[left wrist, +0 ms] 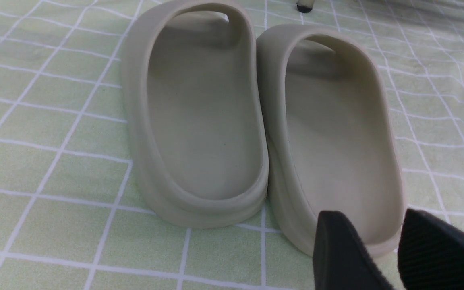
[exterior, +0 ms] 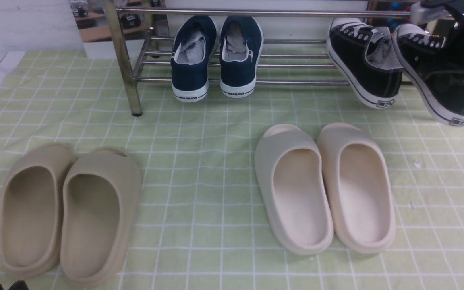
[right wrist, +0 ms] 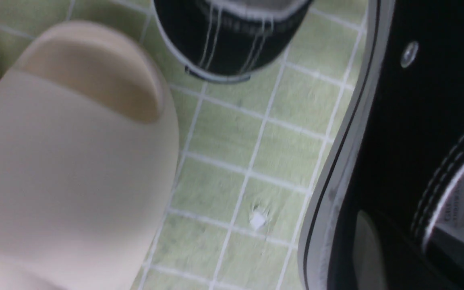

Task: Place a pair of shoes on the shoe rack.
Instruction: Use the right arm to put a shoe into the shoe rack

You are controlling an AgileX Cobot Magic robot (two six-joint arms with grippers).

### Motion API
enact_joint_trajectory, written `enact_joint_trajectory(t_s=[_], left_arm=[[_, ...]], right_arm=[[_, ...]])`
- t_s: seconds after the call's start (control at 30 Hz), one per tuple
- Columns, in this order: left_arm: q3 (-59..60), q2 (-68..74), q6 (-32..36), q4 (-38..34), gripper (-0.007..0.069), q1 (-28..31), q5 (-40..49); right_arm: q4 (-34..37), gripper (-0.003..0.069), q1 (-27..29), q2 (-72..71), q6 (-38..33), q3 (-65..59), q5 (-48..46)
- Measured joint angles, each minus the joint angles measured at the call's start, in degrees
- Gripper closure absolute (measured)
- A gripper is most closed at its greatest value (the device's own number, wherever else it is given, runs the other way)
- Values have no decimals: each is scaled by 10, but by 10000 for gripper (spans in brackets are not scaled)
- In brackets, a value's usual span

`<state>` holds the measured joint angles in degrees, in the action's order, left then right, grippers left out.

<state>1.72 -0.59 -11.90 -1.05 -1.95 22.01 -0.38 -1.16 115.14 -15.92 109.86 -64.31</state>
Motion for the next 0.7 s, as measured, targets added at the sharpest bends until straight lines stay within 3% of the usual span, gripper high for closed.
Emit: enact_joint_trajectory(t_s=[0.33, 0.7], left_arm=[[0, 0, 0, 0, 386, 0, 0], [0, 0, 0, 0, 386, 0, 0]], right_arm=[[-7, 643, 0, 111, -61, 147, 17], [-14, 643, 0, 136, -84, 167, 39]])
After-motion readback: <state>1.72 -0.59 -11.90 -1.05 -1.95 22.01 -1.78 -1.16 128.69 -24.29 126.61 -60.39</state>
